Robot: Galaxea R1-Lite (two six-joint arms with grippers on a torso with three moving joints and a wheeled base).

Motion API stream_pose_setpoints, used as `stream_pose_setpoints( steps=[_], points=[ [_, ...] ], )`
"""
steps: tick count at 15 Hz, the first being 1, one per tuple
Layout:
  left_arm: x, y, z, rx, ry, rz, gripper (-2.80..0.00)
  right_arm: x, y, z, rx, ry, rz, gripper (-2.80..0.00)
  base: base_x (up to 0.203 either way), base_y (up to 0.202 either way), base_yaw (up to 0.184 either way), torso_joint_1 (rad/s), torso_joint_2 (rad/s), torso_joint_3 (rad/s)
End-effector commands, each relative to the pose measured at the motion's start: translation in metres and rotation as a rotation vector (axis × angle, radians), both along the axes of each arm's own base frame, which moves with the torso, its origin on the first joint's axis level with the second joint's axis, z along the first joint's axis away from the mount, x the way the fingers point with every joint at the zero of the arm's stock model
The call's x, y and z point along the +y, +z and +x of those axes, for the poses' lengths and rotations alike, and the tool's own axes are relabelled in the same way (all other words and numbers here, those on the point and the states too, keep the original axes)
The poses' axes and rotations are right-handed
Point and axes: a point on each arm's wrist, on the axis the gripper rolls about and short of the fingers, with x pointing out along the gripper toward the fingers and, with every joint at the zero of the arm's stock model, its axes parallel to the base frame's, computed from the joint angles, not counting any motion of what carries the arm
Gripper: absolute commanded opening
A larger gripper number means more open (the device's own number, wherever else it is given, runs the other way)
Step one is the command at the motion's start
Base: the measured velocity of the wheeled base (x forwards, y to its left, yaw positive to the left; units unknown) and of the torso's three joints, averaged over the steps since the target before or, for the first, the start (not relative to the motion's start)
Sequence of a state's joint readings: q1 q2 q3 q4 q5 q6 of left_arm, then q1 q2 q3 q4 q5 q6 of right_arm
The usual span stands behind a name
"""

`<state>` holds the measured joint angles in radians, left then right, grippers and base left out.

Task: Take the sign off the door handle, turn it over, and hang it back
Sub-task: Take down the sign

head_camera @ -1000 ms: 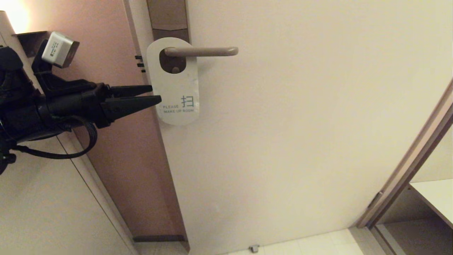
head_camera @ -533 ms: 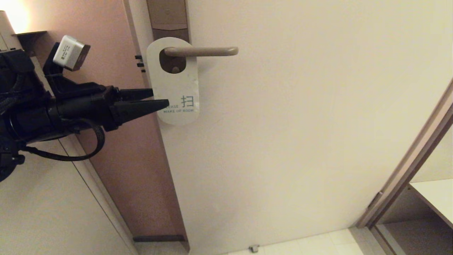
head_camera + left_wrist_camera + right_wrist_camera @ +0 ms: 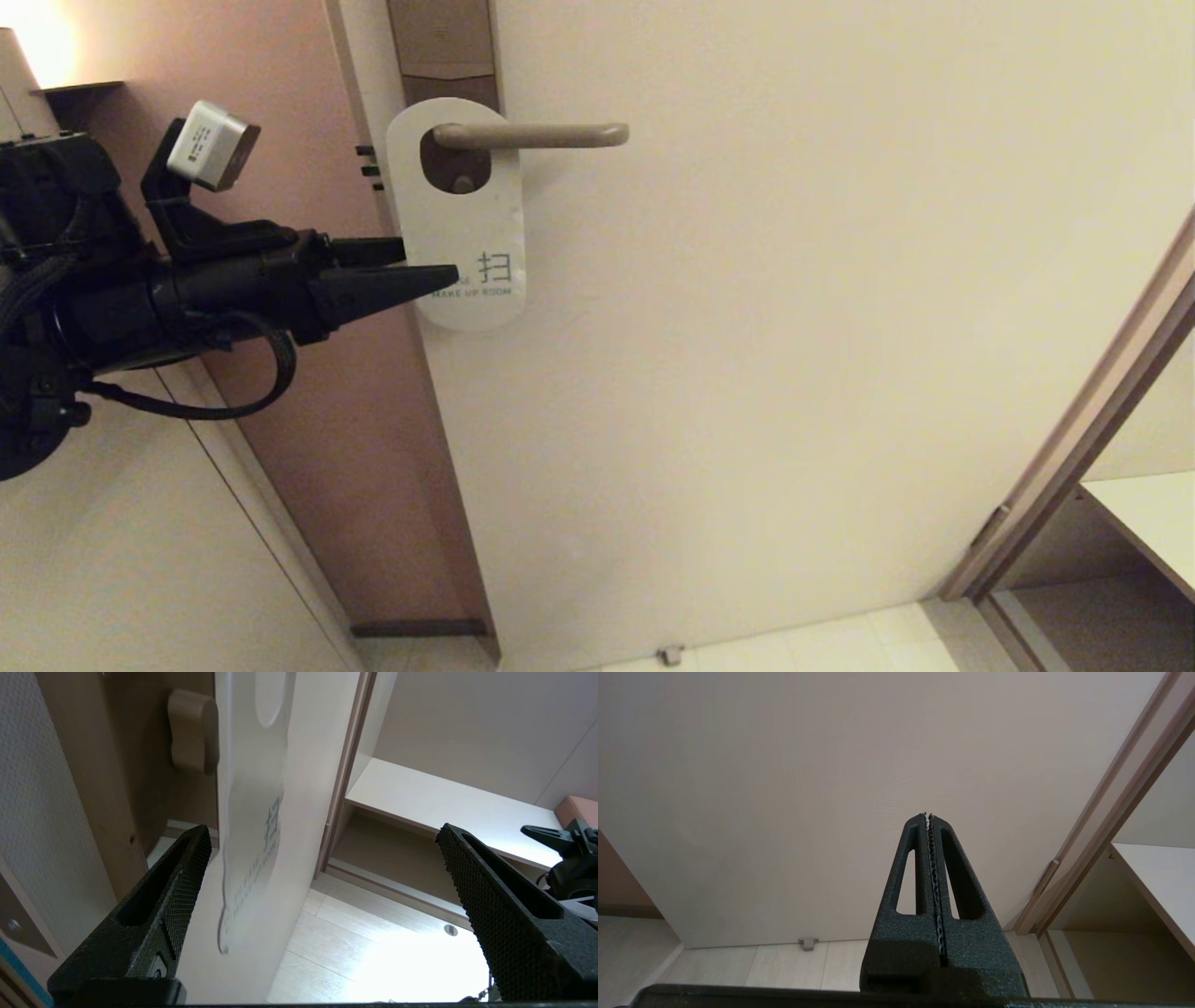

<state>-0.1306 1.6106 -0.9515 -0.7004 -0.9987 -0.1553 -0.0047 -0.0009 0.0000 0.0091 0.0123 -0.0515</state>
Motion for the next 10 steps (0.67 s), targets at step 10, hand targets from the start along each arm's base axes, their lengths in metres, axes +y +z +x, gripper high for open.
stream_pose_setpoints(
  steps=[10],
  points=[
    [-0.015, 0.007, 0.009, -0.032, -0.05, -0.005, 0.0, 0.0, 0.0, 0.0, 0.001, 0.0, -0.001, -2.8, 0.0, 0.0, 0.0, 0.0, 0.0, 0.0]
  ],
)
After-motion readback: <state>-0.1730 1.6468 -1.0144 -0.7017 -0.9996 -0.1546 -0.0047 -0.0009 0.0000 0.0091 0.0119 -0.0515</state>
